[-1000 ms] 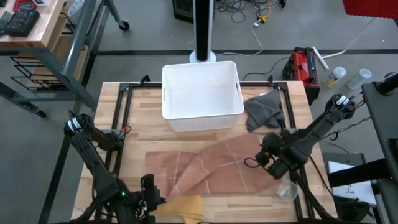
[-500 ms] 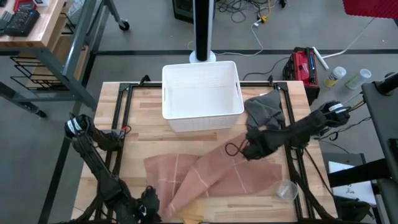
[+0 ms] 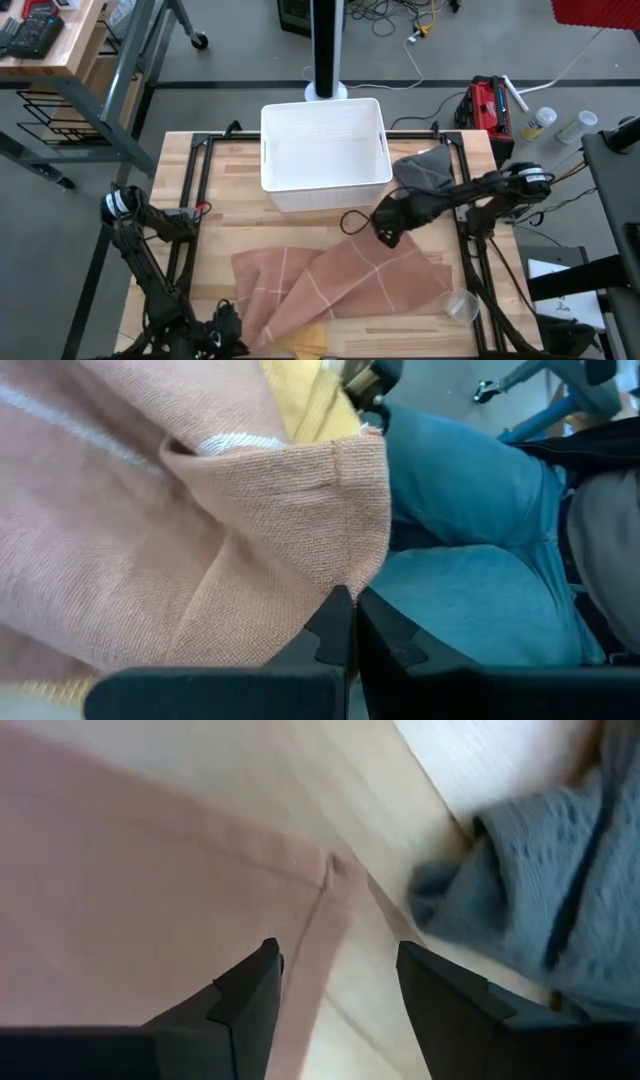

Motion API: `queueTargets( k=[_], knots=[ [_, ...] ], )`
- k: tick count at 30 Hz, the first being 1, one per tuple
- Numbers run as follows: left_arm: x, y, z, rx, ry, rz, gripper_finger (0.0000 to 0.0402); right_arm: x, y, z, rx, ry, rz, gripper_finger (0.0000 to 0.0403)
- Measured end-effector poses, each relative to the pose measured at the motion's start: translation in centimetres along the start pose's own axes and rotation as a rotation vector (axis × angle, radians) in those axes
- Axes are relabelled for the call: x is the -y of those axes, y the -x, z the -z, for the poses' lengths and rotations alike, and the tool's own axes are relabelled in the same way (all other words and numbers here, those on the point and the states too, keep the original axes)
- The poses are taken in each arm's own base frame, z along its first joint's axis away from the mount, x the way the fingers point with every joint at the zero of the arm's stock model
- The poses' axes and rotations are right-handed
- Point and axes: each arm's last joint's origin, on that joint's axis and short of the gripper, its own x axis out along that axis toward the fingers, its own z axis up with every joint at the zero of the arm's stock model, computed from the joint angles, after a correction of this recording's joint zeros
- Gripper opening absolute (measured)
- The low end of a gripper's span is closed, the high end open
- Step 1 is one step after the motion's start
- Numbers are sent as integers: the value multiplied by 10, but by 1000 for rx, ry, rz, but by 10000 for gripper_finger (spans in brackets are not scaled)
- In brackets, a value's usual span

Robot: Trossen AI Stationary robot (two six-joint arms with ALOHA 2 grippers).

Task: Fold towel
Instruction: Fold the brown squared towel

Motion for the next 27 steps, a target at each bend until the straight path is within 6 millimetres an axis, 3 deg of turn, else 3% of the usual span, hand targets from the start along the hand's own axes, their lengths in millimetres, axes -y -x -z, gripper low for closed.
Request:
queueTargets(
  k=[10,18,22,27],
  knots=[
    [-5,2,4,-9,41,-49,0,8,-17,-17,-33,13,-34,196],
    [-6,1,3,47,36,-63,0,-1,-39,-22,-77,115,-41,187],
    [-7,-2,4,60,28,-77,0,-5,-38,-26,-45,142,-123,154],
    [-9,-5,6,59,47,-95,0,-6,-37,-26,-56,161,-177,63]
  ],
)
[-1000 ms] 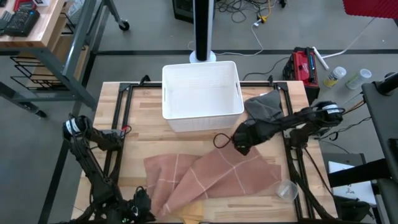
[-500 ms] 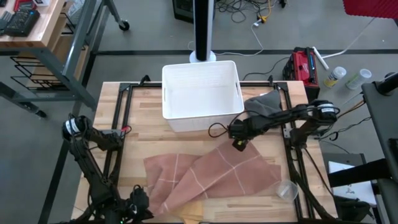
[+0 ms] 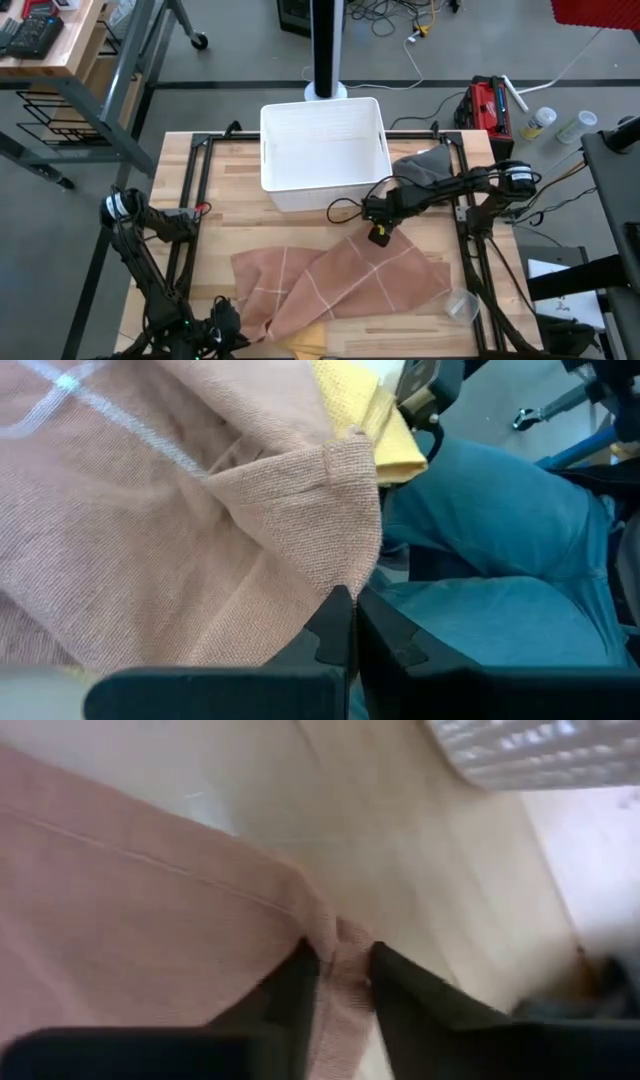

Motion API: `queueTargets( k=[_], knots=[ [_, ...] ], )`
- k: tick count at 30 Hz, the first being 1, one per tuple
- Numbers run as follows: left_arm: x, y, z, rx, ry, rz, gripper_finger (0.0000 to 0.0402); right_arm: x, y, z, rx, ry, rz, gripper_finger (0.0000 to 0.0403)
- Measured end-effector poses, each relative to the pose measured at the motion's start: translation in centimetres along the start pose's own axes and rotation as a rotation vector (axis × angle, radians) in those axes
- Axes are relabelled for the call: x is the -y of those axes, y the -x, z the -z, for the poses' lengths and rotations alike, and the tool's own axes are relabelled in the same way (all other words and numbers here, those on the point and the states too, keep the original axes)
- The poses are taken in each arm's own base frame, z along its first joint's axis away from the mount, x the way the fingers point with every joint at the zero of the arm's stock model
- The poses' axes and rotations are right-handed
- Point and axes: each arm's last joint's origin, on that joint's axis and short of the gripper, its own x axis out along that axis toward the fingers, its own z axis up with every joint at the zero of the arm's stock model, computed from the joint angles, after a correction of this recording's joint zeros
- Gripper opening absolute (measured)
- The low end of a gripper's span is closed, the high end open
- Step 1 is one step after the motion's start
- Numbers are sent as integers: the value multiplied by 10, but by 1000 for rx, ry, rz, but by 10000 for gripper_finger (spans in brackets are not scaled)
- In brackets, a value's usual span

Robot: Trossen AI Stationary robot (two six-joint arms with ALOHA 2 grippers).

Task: Fold towel
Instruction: Fold the brown squared towel

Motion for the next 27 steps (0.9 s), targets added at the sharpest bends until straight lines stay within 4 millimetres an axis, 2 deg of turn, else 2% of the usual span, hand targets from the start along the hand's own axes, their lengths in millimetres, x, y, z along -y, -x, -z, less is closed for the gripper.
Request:
queueTargets(
  k=[2,3,6,9,11,13,16,20,27],
  knots=[
    [-1,0,0,-1,15,-10,0,-1,-1,0,0,9,-4,22],
    [-1,0,1,-2,20,-12,0,-1,-1,0,0,17,-2,13],
    [-1,0,1,-2,33,-13,0,-3,2,2,6,29,1,9],
    [-1,1,2,-4,52,-11,0,-6,16,11,10,43,-12,6],
    [-1,2,3,-7,75,-7,0,-10,30,22,9,45,-29,4],
    [2,4,4,-11,98,3,0,-14,52,31,61,41,-59,3],
    [9,10,6,-18,126,29,0,-18,76,54,72,44,-73,2],
    [18,16,5,-20,152,59,0,-24,109,84,133,43,-175,1],
    [24,19,2,-14,171,74,0,-34,143,127,218,94,-341,0]
  ],
)
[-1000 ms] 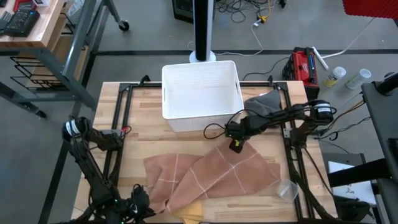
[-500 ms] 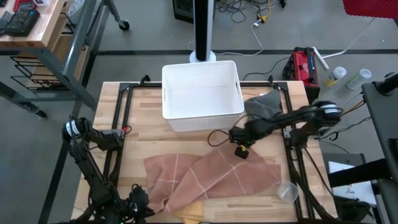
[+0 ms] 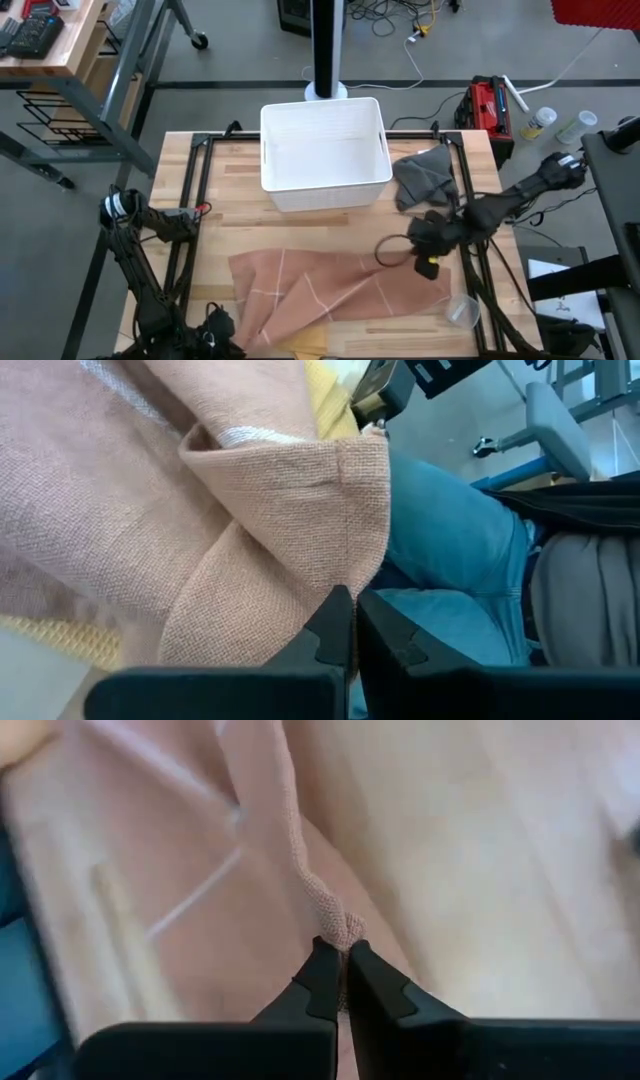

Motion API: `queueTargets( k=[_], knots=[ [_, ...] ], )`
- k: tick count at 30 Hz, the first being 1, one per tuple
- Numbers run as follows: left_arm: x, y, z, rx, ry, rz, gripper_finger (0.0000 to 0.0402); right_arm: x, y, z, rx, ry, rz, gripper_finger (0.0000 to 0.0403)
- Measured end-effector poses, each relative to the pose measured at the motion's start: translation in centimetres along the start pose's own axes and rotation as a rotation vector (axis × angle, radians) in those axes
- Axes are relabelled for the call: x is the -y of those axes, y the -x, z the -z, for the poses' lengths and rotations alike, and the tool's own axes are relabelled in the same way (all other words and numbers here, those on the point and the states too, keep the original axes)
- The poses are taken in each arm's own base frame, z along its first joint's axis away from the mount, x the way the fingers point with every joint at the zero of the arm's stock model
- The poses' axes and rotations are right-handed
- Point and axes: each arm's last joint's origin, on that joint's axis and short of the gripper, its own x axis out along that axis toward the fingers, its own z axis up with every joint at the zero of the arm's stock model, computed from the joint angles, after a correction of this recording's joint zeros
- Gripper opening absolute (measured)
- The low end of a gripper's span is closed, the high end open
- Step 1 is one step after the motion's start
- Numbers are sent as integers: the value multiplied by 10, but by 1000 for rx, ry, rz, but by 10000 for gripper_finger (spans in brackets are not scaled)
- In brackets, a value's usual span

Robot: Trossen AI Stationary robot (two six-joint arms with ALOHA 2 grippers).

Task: Fold towel
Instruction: Fold the brown squared towel

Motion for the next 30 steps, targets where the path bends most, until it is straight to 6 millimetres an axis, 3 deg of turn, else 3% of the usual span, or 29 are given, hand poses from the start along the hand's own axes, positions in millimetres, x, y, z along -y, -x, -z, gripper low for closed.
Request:
queueTargets(
  k=[7,12,17,30],
  knots=[
    [-2,0,0,2,32,-22,0,-11,9,15,56,64,-32,0],
    [-2,0,0,-7,85,-21,12,-19,7,14,105,113,-60,0],
    [-3,2,5,-114,161,-37,29,-32,10,12,146,194,-197,0],
    [-2,0,1,-48,163,-24,9,-65,-5,35,-53,236,-359,0]
  ],
)
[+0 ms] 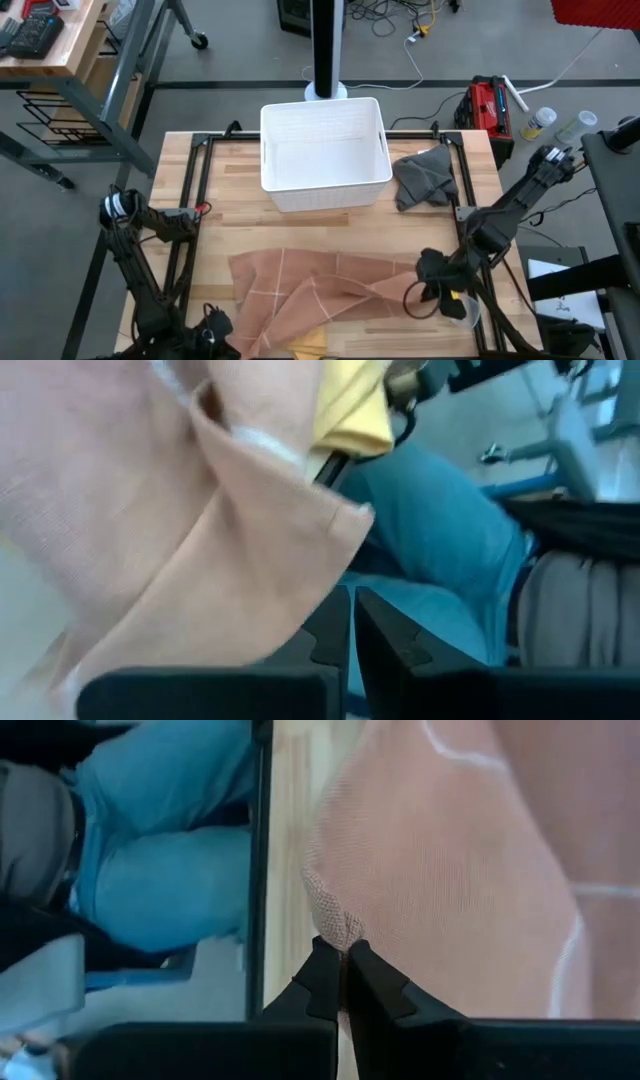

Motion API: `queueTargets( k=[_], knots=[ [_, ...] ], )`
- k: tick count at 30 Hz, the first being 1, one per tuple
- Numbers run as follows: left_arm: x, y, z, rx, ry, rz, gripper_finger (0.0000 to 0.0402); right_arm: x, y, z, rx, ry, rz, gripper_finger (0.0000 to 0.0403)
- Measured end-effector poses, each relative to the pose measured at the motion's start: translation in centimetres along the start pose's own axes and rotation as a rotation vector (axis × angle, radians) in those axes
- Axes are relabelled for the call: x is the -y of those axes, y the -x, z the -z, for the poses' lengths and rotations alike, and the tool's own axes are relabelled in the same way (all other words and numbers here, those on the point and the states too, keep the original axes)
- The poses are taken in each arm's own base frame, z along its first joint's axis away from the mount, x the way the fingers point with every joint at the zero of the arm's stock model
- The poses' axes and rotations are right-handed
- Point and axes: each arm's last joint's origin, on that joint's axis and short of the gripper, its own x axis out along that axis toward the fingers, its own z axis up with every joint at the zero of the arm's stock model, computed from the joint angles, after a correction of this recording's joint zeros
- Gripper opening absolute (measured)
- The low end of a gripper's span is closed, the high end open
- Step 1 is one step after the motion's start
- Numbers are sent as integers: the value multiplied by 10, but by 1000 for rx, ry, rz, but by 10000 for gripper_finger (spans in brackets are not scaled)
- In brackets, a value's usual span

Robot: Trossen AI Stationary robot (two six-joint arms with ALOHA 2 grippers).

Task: Fold towel
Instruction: Fold the brown squared towel

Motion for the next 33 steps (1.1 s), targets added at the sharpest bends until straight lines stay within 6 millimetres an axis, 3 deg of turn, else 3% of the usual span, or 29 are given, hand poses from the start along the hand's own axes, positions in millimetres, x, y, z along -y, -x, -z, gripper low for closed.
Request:
queueTargets(
  k=[5,12,18,25,33],
  knots=[
    [6,-2,-1,-39,10,45,43,-10,-16,-1,-23,-2,-58,0],
    [6,-5,-5,-16,-11,30,159,-20,-43,-5,-75,5,-153,0],
    [-1,-28,-6,-53,-105,-41,230,-19,-62,-2,-130,-30,-123,0],
    [-11,-46,-5,-143,-128,-137,213,-19,-69,0,-139,-41,-112,0],
    [-12,-47,-6,-136,-127,-138,159,-20,-69,1,-137,-52,-112,0]
  ],
)
